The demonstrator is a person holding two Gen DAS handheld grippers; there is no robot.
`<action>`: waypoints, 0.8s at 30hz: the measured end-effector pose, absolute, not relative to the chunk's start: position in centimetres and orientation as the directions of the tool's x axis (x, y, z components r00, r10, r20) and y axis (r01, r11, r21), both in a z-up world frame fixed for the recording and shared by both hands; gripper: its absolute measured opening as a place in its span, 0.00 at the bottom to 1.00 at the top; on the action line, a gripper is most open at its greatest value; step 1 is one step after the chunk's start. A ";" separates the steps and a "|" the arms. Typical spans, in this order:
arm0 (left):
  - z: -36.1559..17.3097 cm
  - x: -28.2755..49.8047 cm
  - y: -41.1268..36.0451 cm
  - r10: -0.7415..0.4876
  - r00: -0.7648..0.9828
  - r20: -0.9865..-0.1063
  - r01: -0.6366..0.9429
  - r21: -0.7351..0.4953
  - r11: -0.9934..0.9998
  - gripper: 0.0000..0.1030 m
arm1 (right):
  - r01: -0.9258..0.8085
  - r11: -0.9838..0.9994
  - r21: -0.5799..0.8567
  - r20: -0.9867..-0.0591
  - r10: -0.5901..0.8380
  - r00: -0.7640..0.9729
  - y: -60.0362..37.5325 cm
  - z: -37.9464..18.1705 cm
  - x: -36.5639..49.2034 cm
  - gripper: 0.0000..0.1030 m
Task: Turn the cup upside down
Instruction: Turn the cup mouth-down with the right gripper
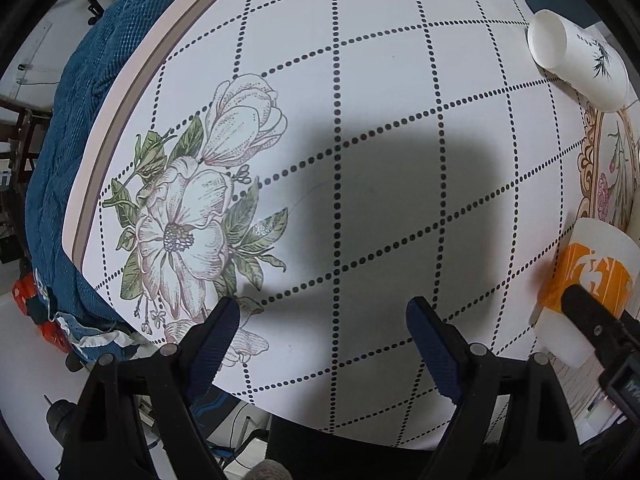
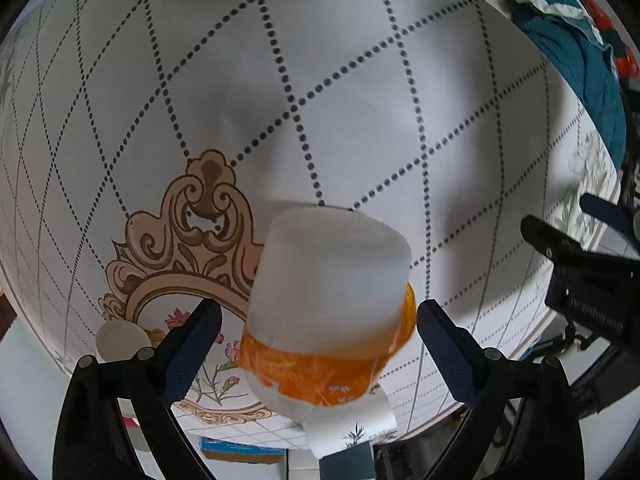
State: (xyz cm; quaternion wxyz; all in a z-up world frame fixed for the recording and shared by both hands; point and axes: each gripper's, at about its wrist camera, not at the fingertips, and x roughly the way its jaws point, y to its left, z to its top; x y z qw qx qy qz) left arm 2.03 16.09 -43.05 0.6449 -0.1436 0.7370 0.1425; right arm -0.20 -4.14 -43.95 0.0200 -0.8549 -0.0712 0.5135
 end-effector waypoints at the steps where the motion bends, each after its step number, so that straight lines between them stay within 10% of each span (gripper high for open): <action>1: -43.1 2.2 15.8 -0.028 -0.127 -0.991 -0.395 0.025 0.918 0.83 | 0.109 -0.988 -0.107 -0.876 0.145 0.460 -4.3 -44.0 -0.2 0.96; 11: -43.2 2.5 14.9 -0.028 -0.137 -0.990 -0.381 0.026 0.924 0.83 | 0.079 -0.987 -0.139 -0.865 0.160 0.476 -3.3 -45.9 1.2 0.74; 24: -43.3 5.2 14.6 -0.011 -0.140 -0.990 -0.345 0.038 0.938 0.83 | -0.324 -0.929 -0.180 -0.887 0.010 0.462 3.9 -44.7 2.1 0.71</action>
